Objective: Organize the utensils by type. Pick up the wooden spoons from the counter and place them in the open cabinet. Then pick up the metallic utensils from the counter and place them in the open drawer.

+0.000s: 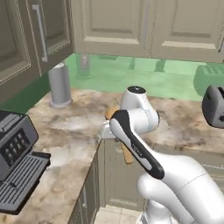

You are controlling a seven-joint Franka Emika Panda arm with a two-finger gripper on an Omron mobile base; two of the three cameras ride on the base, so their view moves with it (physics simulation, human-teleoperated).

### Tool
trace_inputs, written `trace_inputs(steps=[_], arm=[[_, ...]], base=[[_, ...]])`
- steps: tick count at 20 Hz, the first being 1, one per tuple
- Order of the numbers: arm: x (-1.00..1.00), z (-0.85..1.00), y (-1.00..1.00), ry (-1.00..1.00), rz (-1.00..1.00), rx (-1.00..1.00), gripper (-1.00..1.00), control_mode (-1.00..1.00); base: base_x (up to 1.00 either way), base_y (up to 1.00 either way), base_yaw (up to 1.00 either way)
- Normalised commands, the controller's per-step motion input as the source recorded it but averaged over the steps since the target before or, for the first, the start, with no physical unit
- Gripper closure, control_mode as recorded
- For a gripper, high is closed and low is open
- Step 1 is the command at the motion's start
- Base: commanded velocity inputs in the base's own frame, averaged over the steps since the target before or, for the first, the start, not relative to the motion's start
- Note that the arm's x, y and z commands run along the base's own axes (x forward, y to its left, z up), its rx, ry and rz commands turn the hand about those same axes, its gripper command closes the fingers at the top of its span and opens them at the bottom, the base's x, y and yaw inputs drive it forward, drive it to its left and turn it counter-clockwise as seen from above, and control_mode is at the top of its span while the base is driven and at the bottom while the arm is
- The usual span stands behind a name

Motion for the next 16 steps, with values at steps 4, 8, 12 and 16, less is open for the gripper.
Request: trace_inputs(steps=[4, 8, 12, 16], arm=[[0.00, 0.00, 0.00, 0.00, 0.00, 0.00, 1.00, 1.00], [0.00, 0.00, 0.00, 0.00, 0.00, 0.00, 1.00, 1.00], [0.00, 0.00, 0.00, 0.00, 0.00, 0.00, 1.00, 1.00], [0.00, 0.00, 0.00, 0.00, 0.00, 0.00, 1.00, 1.00]], base=[[-0.07, 0.00, -0.94], [-0.03, 0.00, -0.94], [0.00, 0.00, -0.94], [0.00, -0.01, -0.94]])
